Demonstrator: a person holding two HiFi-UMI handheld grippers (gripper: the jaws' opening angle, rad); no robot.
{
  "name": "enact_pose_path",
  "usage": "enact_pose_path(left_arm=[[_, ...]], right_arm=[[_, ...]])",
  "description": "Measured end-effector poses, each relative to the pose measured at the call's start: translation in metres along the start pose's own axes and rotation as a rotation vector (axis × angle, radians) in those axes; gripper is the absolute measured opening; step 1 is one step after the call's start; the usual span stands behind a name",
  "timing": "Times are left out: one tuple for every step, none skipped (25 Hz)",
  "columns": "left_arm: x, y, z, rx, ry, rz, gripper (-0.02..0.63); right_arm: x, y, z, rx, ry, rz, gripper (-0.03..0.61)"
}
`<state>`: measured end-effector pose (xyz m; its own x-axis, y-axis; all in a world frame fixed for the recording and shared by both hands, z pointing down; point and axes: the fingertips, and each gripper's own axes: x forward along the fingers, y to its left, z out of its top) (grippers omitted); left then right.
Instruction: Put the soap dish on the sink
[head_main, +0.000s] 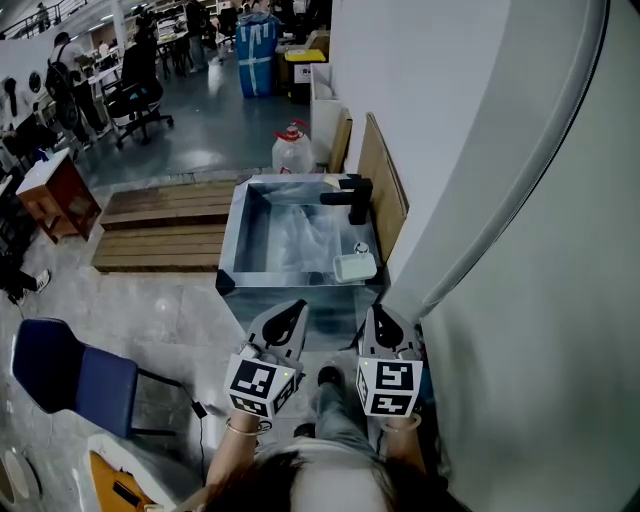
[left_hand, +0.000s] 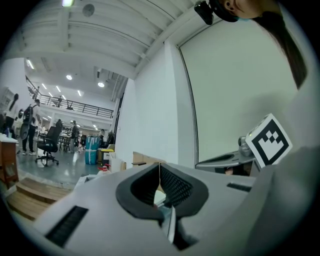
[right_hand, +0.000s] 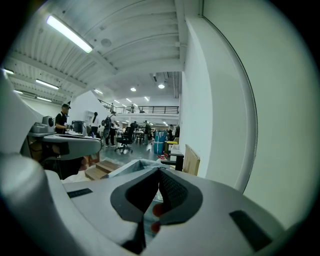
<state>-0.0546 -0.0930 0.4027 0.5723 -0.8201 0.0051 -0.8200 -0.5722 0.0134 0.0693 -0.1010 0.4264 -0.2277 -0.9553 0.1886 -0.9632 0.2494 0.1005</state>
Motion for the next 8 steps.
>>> enact_pose_path(left_arm=[[0.002, 0.0, 0.0, -0.001, -0.001, -0.001, 0.009], [0.003, 0.0, -0.001, -0.002, 0.0, -0.002, 0.009], [0.005, 0.0, -0.001, -0.003, 0.001, -0.004, 0.009], [0.006, 0.0, -0.001, -0.004, 0.002, -0.005, 0.009], [0.008, 0.0, 0.0, -0.005, 0.002, -0.007, 0.01], [0.01, 0.0, 0.0, -0.005, 0.002, -0.009, 0.009], [0.012, 0.0, 0.001, -0.004, 0.002, -0.01, 0.009], [0.013, 0.0, 0.001, -0.004, 0.003, -0.012, 0.011]], right_arm=[[0.001, 0.0, 0.0, -0.002, 0.001, 0.001, 0.026], [0.002, 0.0, -0.001, -0.003, 0.003, 0.002, 0.026], [0.003, -0.001, -0.001, -0.003, 0.005, 0.003, 0.026], [0.004, -0.001, -0.001, -0.003, 0.008, 0.004, 0.026], [0.005, -0.002, -0.001, -0.003, 0.009, 0.004, 0.026], [0.005, -0.002, -0.001, -0.002, 0.01, 0.004, 0.026], [0.006, -0.003, 0.0, -0.001, 0.011, 0.004, 0.026], [0.007, -0.004, 0.0, 0.0, 0.012, 0.004, 0.026]])
